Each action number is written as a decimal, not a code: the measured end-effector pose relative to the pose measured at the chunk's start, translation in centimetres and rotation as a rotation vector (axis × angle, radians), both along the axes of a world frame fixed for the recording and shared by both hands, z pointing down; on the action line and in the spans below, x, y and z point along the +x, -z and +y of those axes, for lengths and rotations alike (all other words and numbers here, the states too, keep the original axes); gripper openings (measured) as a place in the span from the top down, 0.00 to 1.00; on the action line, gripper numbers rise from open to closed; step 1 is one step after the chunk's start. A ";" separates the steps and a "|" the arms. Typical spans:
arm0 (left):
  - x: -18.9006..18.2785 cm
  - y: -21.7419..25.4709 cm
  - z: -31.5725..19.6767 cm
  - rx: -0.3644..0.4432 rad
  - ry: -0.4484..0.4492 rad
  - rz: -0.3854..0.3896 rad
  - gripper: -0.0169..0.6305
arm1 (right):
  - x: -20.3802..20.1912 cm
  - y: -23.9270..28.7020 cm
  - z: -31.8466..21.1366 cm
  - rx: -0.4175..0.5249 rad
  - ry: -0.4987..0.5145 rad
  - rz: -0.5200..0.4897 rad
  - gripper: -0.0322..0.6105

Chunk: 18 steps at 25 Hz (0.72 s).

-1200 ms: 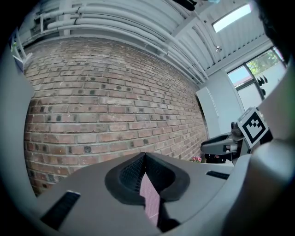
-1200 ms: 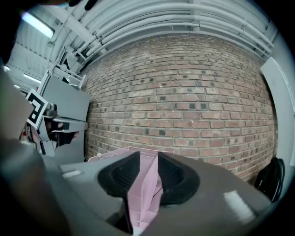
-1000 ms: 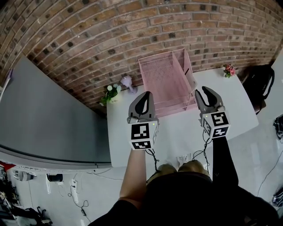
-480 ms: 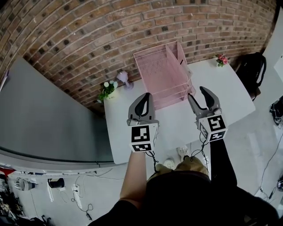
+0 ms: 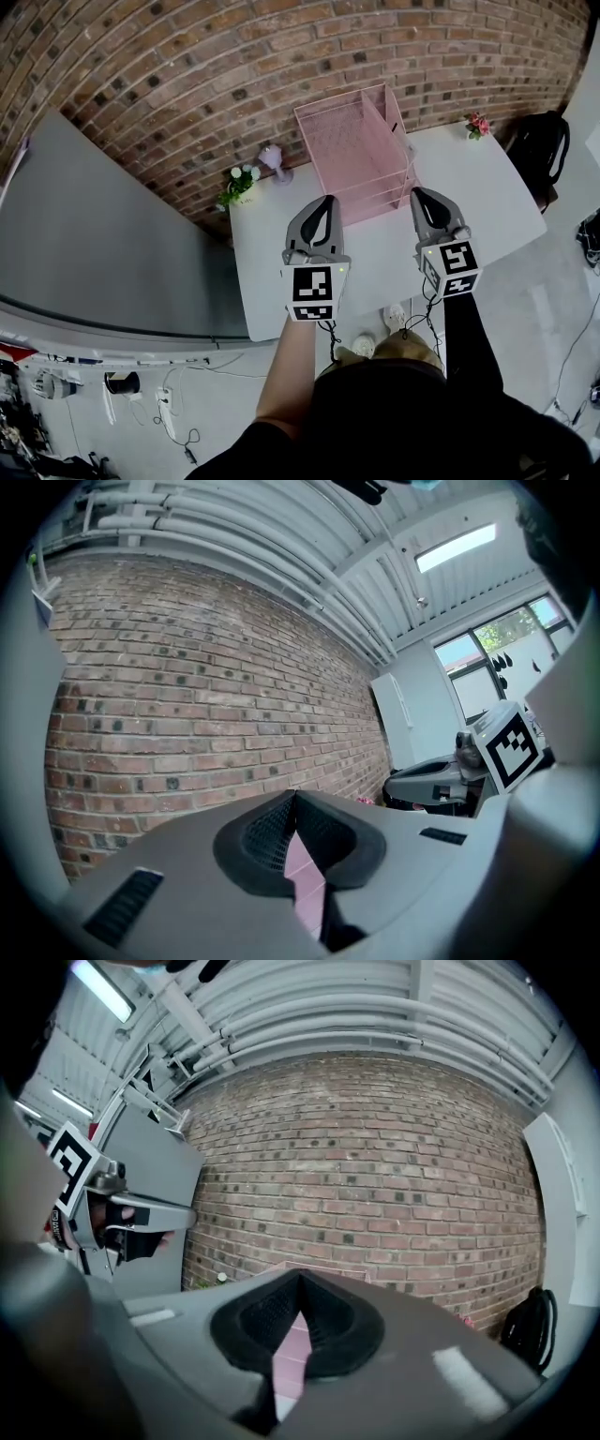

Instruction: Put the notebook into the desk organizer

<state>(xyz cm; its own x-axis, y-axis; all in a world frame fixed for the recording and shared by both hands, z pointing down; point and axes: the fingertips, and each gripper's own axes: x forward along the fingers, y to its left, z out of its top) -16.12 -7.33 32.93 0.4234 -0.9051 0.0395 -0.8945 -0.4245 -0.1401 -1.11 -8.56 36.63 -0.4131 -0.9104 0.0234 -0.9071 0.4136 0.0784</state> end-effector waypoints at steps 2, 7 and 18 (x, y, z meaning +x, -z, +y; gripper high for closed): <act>-0.2 -0.1 0.2 -0.002 -0.004 0.002 0.96 | -0.5 0.0 0.4 -0.005 0.011 -0.007 0.95; -1.1 -0.4 0.7 -0.004 -0.005 0.013 0.96 | -1.3 -0.1 1.2 -0.004 0.008 0.002 0.95; -1.7 -0.8 0.3 -0.008 -0.020 0.023 0.96 | -1.4 -0.1 1.1 0.001 -0.026 0.026 0.95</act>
<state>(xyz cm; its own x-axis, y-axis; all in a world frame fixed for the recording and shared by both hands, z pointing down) -17.78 -7.05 33.69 0.4423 -0.8961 0.0374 -0.8887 -0.4435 -0.1163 -2.54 -7.43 36.70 -0.3887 -0.9207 0.0334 -0.9150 0.3901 0.1027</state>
